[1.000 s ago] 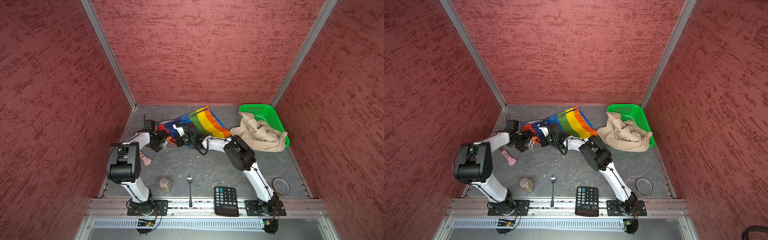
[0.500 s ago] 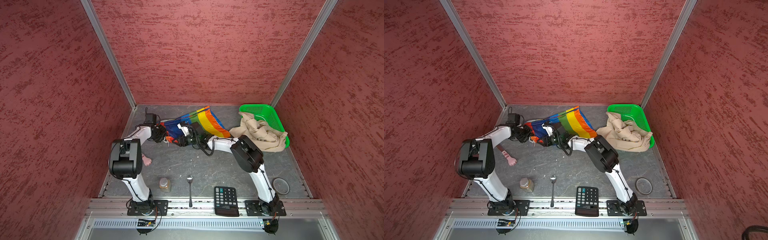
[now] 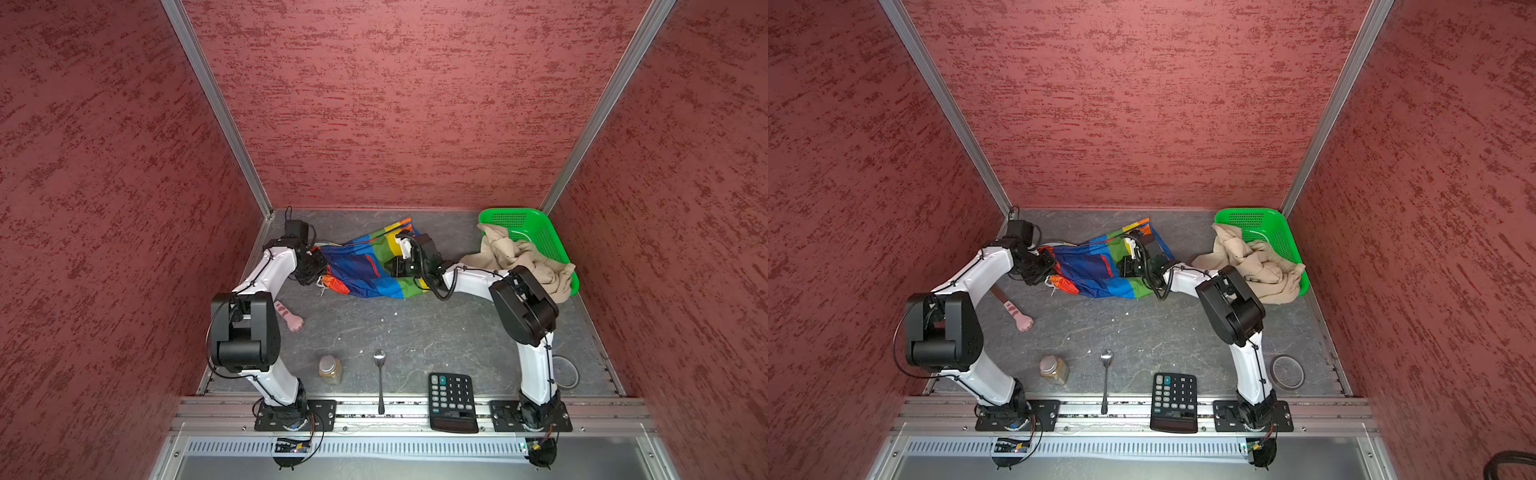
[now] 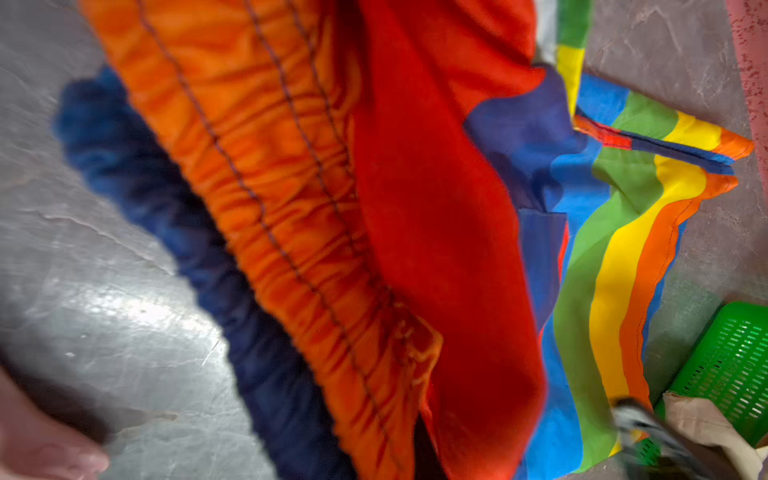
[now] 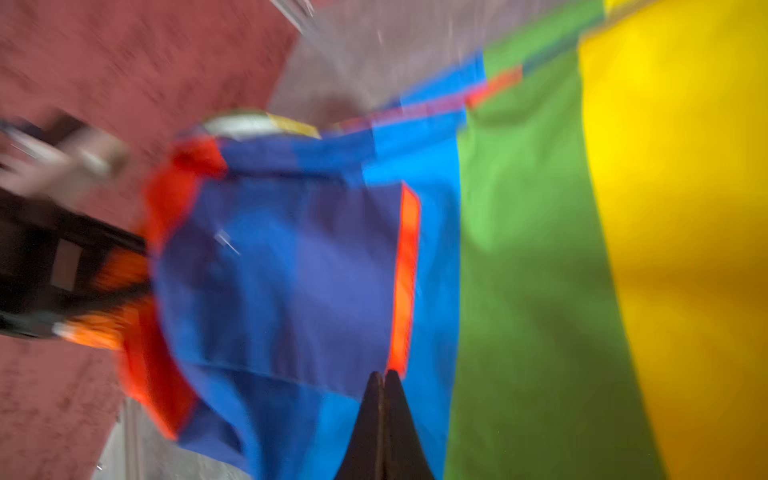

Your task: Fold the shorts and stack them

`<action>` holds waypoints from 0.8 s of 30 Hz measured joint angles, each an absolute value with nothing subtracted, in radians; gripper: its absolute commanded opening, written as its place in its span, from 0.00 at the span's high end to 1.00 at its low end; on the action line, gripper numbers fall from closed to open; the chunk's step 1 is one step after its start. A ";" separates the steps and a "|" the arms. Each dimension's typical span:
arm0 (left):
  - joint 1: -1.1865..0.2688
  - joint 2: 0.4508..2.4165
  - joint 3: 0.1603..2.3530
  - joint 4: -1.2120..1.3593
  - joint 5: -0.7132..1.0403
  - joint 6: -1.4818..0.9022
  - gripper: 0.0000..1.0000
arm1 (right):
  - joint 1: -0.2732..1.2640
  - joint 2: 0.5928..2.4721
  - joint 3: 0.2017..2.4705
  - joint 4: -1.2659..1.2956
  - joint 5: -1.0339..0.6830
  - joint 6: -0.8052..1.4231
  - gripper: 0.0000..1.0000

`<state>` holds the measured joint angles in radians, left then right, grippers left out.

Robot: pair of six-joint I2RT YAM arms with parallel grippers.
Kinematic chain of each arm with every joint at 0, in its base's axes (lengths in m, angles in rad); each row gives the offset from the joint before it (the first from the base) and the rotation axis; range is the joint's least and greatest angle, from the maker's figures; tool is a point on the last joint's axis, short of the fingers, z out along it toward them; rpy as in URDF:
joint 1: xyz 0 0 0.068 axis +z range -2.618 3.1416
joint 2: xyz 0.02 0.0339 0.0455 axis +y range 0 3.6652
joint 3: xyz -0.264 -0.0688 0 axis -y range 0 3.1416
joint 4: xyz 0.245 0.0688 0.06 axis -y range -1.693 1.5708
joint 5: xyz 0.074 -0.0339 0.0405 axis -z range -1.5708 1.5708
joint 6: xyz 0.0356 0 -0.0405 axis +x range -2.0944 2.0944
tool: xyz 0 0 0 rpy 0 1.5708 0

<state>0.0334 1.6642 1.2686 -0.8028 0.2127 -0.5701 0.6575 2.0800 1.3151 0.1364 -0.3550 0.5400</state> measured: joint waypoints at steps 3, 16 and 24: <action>0.033 1.658 1.309 -0.840 0.205 -0.558 0.87 | 0.714 2.104 1.309 0.106 -0.340 0.538 1.00; 0.010 1.620 1.612 -1.073 0.221 -0.473 0.82 | 0.845 2.194 1.386 0.114 -0.389 0.539 1.00; -0.081 1.616 1.688 -1.178 0.149 -0.409 0.83 | 0.731 2.006 1.222 0.108 -0.407 0.578 1.00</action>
<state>-0.0814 1.6157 1.6882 -1.1782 0.1486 -0.4091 0.7307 2.0060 1.2217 0.1081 -0.4072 0.5777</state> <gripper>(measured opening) 0.178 0.043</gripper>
